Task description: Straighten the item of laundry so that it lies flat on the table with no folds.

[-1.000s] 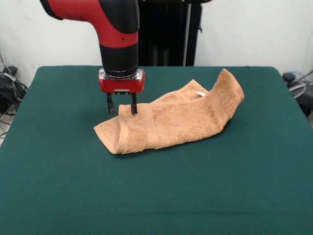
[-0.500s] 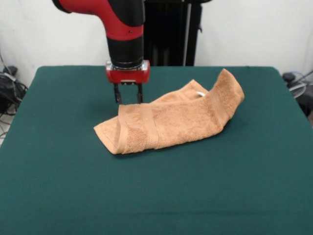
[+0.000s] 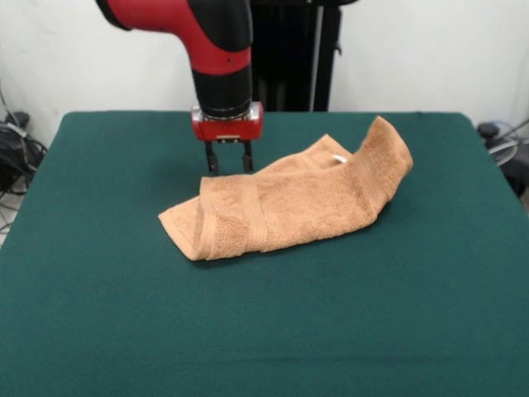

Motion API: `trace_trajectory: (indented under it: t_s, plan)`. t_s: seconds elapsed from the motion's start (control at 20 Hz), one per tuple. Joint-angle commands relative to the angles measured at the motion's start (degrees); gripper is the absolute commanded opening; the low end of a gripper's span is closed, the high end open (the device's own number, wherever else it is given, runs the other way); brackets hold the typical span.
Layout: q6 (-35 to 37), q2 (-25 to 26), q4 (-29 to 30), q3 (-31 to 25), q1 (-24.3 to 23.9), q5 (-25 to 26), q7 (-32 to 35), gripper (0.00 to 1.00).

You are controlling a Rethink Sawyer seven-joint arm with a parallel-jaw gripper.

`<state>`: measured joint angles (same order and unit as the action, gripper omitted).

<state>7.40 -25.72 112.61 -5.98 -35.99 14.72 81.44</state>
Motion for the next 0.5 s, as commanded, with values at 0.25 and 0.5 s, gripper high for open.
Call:
trace_trajectory:
  t_s: [0.25, 0.5]
  plan:
    - [2.9, 5.4, -7.1, -3.2, -0.6, -3.2, 8.4, 1.0]
    - [4.5, 5.1, -7.6, -4.2, -1.5, -3.2, 7.5, 1.0]
